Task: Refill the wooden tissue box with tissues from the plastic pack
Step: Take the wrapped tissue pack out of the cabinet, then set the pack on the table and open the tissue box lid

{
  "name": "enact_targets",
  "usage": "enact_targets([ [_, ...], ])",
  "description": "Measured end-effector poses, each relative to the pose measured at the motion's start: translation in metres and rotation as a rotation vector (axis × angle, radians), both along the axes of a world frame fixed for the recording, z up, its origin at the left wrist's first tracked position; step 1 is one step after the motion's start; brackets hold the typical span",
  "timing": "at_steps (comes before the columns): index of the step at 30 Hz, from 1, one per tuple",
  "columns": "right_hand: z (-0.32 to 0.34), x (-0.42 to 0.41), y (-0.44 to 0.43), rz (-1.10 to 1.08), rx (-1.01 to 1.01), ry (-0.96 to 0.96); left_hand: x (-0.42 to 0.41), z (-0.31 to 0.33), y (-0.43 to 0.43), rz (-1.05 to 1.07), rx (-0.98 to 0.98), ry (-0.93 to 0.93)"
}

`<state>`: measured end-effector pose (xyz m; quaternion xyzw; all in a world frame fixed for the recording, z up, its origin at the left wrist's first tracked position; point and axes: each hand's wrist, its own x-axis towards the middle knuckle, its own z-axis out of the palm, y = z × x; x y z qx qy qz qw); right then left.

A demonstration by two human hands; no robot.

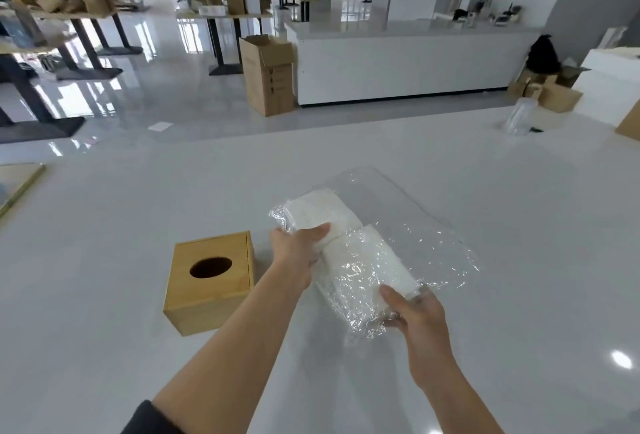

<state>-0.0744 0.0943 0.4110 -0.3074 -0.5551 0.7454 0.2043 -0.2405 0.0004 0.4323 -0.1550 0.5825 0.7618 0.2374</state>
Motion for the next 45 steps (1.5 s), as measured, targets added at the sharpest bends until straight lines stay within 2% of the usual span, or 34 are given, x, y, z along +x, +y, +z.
enact_targets([
  [4,-0.018,-0.002,0.009,0.046,-0.004,-0.144,-0.006,-0.026,0.007,-0.023,0.001,-0.005],
  [9,-0.043,-0.006,0.028,0.046,-0.033,-0.235,-0.007,-0.054,0.019,-0.005,-0.009,-0.088],
  [13,-0.053,-0.014,0.045,0.045,-0.024,-0.295,-0.008,-0.067,0.027,-0.013,-0.086,-0.179],
  [15,-0.056,-0.018,0.049,0.051,-0.021,-0.323,-0.010,-0.068,0.031,-0.008,-0.163,-0.165],
  [21,-0.062,-0.021,0.053,0.046,-0.005,-0.371,-0.020,-0.074,0.044,-0.069,-0.503,0.014],
  [25,-0.058,-0.019,0.058,0.058,0.124,-0.458,-0.018,-0.068,0.048,-0.133,-0.730,0.193],
  [29,-0.055,-0.016,0.068,-0.030,0.169,-0.475,-0.018,-0.072,0.050,-0.262,-0.715,0.382],
  [33,-0.056,-0.016,0.073,-0.094,0.190,-0.445,-0.019,-0.071,0.045,-0.360,-0.816,0.474],
  [39,-0.059,-0.013,0.097,-0.241,0.282,-0.482,-0.021,-0.037,0.030,-0.303,-0.775,0.553],
  [45,-0.027,-0.022,0.130,-0.318,0.564,-0.606,-0.017,0.004,-0.015,-0.190,-0.880,0.727],
])
